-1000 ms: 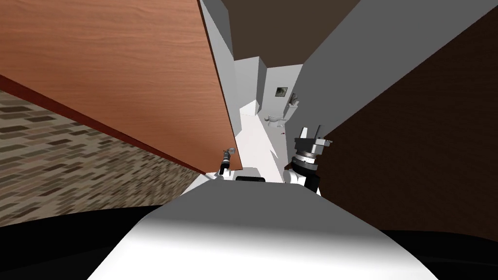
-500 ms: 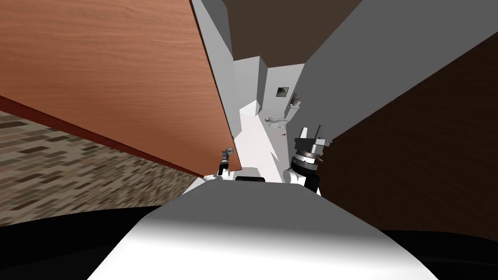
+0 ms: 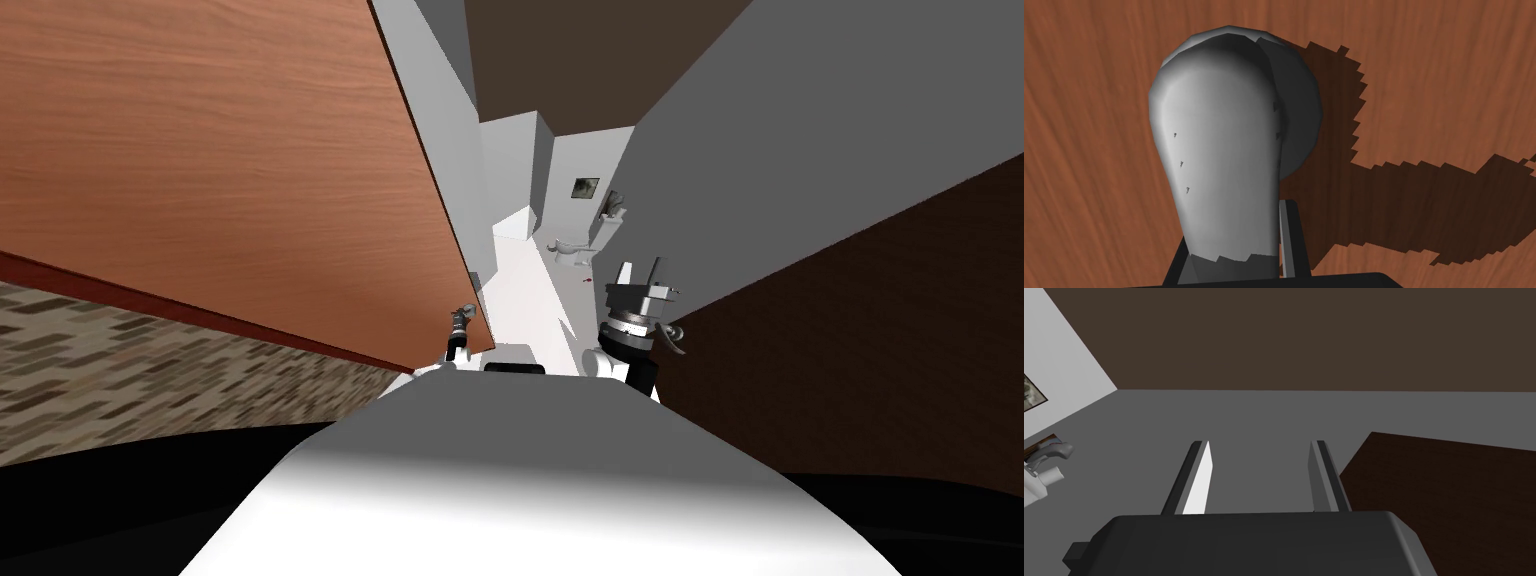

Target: Push the door open

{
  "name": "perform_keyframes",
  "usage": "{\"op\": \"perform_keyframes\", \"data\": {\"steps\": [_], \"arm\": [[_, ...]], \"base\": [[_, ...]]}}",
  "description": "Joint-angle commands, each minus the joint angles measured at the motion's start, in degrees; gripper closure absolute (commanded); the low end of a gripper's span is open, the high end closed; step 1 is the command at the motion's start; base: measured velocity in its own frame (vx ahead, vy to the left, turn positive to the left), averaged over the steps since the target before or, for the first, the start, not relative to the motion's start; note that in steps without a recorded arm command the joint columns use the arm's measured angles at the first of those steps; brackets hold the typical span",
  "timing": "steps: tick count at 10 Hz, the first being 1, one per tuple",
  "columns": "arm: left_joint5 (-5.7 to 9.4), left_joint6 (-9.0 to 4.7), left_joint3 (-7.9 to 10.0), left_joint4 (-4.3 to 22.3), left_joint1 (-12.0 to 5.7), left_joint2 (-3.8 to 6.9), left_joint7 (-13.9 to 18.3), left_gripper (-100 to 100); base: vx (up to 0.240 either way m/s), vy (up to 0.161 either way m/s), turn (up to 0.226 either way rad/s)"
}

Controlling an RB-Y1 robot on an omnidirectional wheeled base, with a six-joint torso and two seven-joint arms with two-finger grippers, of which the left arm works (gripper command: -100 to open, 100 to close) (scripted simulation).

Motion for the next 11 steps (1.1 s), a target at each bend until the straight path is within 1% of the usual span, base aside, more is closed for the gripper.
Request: {"op": "perform_keyframes", "data": {"steps": [1, 3, 4, 6, 8, 9, 10, 11], "arm": [[0.71, 0.38, 1.36, -1.0, 0.24, 0.64, -0.4, 100], [0.71, 0.38, 1.36, -1.0, 0.24, 0.64, -0.4, 100], [1.43, 0.32, 2.60, -0.9, 0.31, 0.84, -0.9, 100], [1.97, 0.28, 3.55, -0.8, 0.37, 0.96, -1.2, 100], [1.97, 0.28, 3.55, -0.8, 0.37, 0.96, -1.2, 100], [2.69, 0.22, 4.81, -0.8, 0.44, 1.10, -1.7, 100], [2.87, 0.20, 5.11, -0.7, 0.46, 1.12, -1.8, 100], [3.39, 0.16, 6.03, -0.7, 0.51, 1.20, -2.1, 100]], "base": [[0.225, -0.034, 0.060], [0.092, -0.012, 0.012], [0.123, -0.027, 0.047], [0.166, -0.065, 0.066], [0.096, -0.014, 0.015], [0.152, -0.042, 0.040], [0.201, -0.058, 0.087], [0.229, -0.052, 0.063]]}}
